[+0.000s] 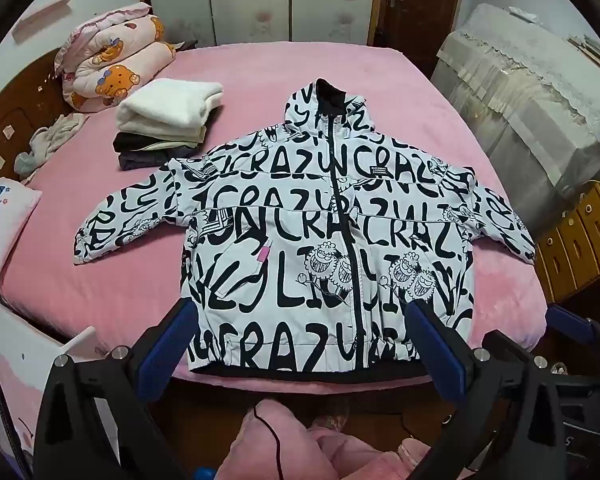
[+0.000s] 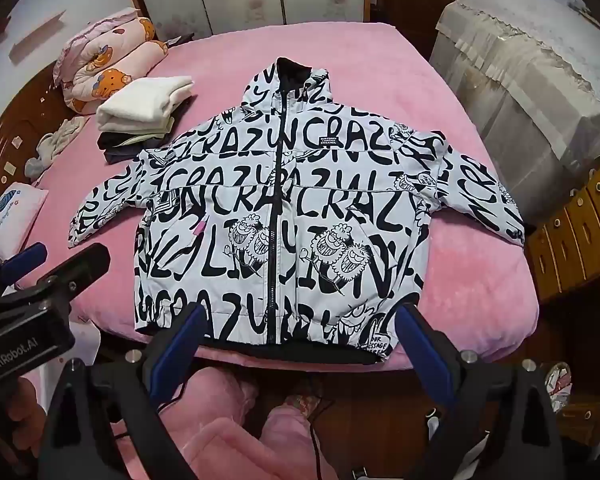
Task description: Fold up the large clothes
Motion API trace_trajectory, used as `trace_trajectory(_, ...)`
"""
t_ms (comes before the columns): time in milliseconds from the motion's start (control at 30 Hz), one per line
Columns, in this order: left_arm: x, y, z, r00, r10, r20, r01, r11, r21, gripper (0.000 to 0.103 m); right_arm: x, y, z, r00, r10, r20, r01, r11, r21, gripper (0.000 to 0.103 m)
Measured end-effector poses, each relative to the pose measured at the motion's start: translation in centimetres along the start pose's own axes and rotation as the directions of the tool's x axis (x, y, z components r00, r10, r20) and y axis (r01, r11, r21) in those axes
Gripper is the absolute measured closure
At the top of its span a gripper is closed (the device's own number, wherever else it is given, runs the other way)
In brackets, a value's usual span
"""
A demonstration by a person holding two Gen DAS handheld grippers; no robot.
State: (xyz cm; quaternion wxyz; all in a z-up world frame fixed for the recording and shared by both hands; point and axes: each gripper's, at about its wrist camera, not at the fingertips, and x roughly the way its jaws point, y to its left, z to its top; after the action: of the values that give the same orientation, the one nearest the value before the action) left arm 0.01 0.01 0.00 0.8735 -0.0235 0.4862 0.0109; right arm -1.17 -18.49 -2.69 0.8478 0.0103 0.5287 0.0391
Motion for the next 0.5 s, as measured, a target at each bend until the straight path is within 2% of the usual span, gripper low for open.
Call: trace_trajectory(500,-0.28,-0.14,-0.3,1.0,-0.011,-0.009,0.011,1.0,0.0,0.001,0.08,0.12,-0.06,1.0,-0.012,0.005,0.012,1.0,-0.007,0.007)
